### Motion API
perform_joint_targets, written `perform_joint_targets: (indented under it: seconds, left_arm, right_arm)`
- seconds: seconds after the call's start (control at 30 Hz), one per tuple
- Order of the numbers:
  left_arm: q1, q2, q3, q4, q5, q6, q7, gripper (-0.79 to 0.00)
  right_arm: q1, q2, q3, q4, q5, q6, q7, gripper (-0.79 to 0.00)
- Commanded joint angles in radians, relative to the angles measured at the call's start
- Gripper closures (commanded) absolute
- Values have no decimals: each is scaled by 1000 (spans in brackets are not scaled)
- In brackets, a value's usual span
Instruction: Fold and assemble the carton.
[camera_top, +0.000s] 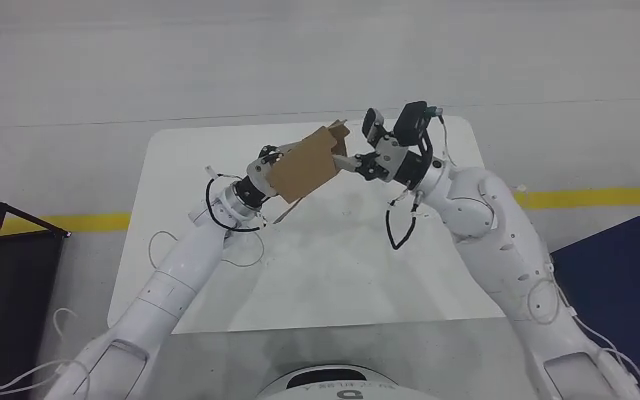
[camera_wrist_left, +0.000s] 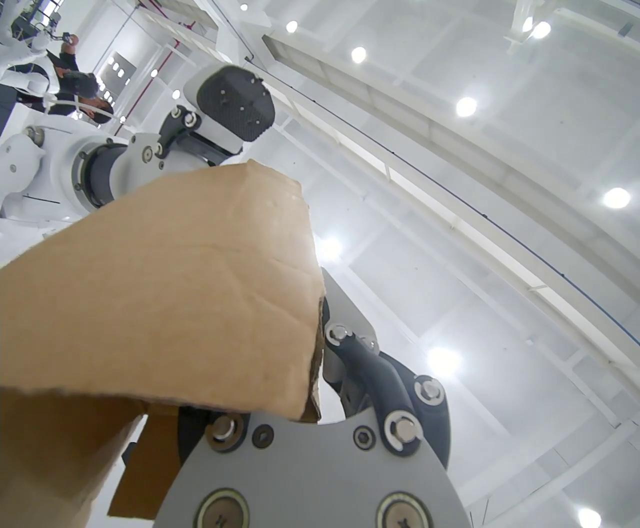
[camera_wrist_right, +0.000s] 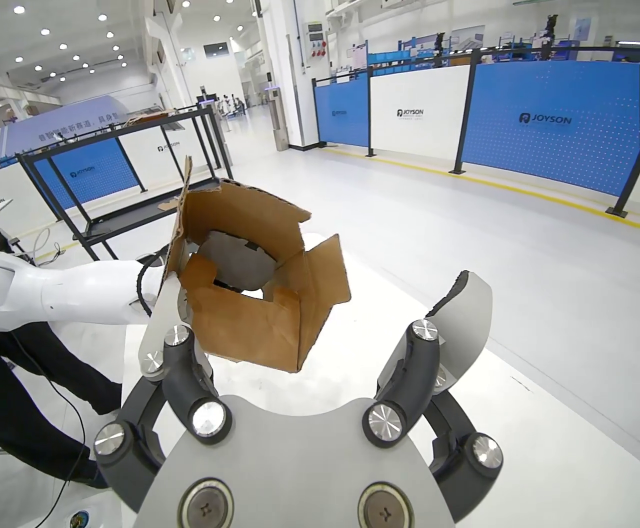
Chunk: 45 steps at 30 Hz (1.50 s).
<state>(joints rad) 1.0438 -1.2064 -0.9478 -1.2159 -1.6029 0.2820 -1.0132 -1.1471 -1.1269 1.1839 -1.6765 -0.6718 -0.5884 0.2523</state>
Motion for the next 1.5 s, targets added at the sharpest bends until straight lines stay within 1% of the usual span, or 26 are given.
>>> perform_joint_targets:
  seconds: [0.0,0.2,0.23,0.27,0.3,0.33,0.4,0.5,0.63,0.7,0.77,0.83,0.87,0.9,0.97,1.03,1.27,1.33,1.37,1.47]
  left_arm:
    - [0,0,0,0,0,0,0,0]
    - [0,0,0,0,0,0,0,0]
    - [0,0,0,0,0,0,0,-68]
    - [0,0,0,0,0,0,0,-71]
    - [9,-2,-8,-3,-35,-1,0,-15]
    - [23,-6,-28,-11,-119,-4,-10,0]
    - [37,-10,-49,-13,-177,-8,0,0]
    - [59,-19,-59,-16,-285,48,4,0]
    - [67,-36,-31,-25,-379,182,8,0]
    - [64,-48,-4,-33,-445,274,14,0]
    - [47,-56,25,-27,-471,379,57,0]
    - [28,-63,55,-17,-505,535,93,0]
    - [18,-66,58,-5,-537,592,91,0]
    - [9,-70,63,5,-573,631,106,0]
    - [-11,-78,66,17,-642,678,154,0]
    - [-11,-78,66,17,-642,678,154,0]
    - [-11,-78,66,17,-642,678,154,0]
    - [-8,-78,65,15,-641,673,157,0]
    - [-1,-78,62,-1,-640,659,174,0]
    - [18,-76,51,-37,-599,641,229,0]
  right_arm:
    - [-3,1,5,1,11,-3,-2,-785]
    - [-3,1,5,1,11,-3,-2,-785]
    - [-3,1,5,1,11,-3,-2,-785]
    - [-6,0,5,2,11,0,-4,-785]
    - [-18,-1,4,4,29,-2,-24,-785]
    - [-32,-3,8,11,73,-18,-61,-785]
    - [-53,0,40,26,101,-41,-105,-785]
    - [-97,8,98,28,159,-120,-159,-785]
    - [-158,22,171,45,240,-261,-162,-785]
    - [-185,30,196,42,268,-336,-136,-785]
    - [-203,37,210,35,306,-414,-107,-785]
    - [-212,47,212,2,331,-424,-57,-785]
    - [-215,52,215,-10,346,-424,-37,-785]
    - [-218,57,222,-17,360,-424,-24,-785]
    - [-223,64,231,-27,386,-424,-7,-785]
    - [-224,70,240,-27,402,-424,2,-785]
    - [-224,70,240,-27,402,-424,2,-785]
    - [-234,68,224,-18,405,-397,1,-785]
    - [-236,65,207,-10,416,-387,-4,-785]
    - [-224,57,192,15,362,-305,-37,-785]
